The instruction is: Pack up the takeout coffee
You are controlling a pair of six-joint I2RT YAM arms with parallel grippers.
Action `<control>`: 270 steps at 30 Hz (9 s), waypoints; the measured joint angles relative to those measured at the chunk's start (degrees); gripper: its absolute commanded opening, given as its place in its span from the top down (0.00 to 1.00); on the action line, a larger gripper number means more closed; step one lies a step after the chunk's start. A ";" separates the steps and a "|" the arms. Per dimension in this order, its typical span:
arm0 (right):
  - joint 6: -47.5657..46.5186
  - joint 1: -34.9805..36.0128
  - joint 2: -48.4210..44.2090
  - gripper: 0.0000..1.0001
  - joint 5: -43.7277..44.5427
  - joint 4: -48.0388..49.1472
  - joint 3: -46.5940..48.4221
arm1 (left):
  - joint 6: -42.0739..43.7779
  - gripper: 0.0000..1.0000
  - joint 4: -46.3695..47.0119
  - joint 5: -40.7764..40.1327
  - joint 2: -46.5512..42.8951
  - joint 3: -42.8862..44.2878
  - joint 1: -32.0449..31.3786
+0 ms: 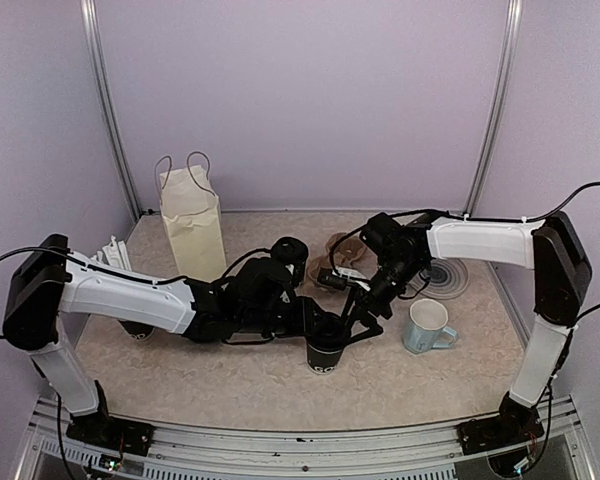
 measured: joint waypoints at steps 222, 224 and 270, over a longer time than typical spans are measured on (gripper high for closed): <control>-5.20 -11.98 -9.42 0.34 -32.54 -15.80 6.49 | 42.14 0.23 33.44 -5.35 -9.20 -13.60 -9.29; -5.35 -12.04 -9.42 0.37 -32.28 -15.78 6.49 | 42.12 0.21 33.16 -6.14 -8.59 -13.11 -9.29; 0.26 -12.50 -11.69 0.01 4.15 1.62 -4.26 | 43.19 0.09 42.38 -9.51 19.67 -3.08 -4.74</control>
